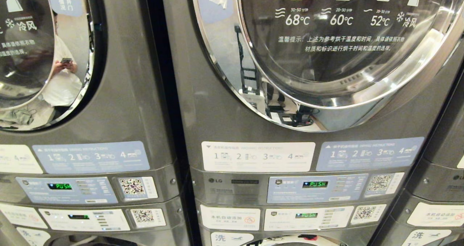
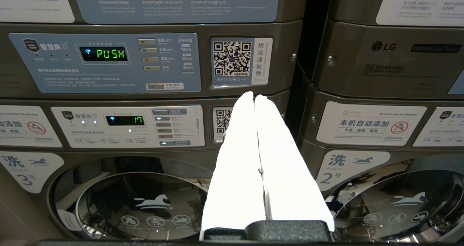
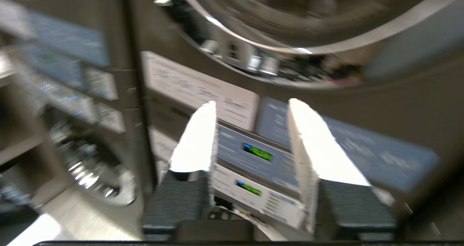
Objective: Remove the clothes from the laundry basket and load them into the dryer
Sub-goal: Open the dryer
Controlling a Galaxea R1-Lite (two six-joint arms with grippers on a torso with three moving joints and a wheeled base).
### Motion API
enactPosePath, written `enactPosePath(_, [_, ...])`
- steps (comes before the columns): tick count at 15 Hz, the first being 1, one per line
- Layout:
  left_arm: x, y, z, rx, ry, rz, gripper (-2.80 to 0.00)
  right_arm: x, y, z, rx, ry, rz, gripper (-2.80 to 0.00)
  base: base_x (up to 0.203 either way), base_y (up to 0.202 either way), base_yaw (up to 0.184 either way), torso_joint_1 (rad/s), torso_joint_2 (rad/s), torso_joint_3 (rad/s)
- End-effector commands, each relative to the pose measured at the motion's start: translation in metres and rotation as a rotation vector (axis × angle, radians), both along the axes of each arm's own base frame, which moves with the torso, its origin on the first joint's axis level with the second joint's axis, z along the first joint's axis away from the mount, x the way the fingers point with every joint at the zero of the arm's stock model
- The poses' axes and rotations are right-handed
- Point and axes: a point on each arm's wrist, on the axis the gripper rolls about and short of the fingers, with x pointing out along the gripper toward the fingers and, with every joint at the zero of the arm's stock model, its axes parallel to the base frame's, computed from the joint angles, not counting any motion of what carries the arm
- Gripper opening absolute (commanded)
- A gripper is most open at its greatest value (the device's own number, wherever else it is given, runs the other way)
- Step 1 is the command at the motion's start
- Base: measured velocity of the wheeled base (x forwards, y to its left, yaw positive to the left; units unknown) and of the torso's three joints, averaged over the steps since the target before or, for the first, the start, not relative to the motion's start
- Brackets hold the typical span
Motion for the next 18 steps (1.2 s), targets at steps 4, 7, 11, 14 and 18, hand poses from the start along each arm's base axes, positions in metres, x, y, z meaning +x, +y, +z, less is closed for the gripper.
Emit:
enactPosePath(4, [0.000, 0.000, 0.000, 0.000, 0.001, 0.000, -2.80, 0.035, 0.006, 0.019, -0.016, 0.042, 0.182, 0.00, 0.000, 0.000, 0.000, 0.000, 0.00, 0.000])
enactPosePath(7, [0.000, 0.000, 0.000, 0.000, 0.001, 0.000, -2.80, 0.052, 0.007, 0.020, -0.073, 0.046, 0.140, 0.00, 0.000, 0.000, 0.000, 0.000, 0.00, 0.000])
enactPosePath(11, [0.000, 0.000, 0.000, 0.000, 0.001, 0.000, -2.80, 0.049, 0.016, 0.021, -0.057, 0.052, 0.216, 0.00, 0.000, 0.000, 0.000, 0.000, 0.00, 0.000])
enactPosePath(14, [0.000, 0.000, 0.000, 0.000, 0.001, 0.000, -2.80, 0.040, 0.020, 0.025, 0.018, 0.064, 0.213, 0.00, 0.000, 0.000, 0.000, 0.000, 0.00, 0.000])
enactPosePath(18, [0.000, 0.000, 0.000, 0.000, 0.001, 0.000, -2.80, 0.028, 0.020, 0.028, 0.101, 0.069, 0.231, 0.00, 0.000, 0.000, 0.000, 0.000, 0.00, 0.000])
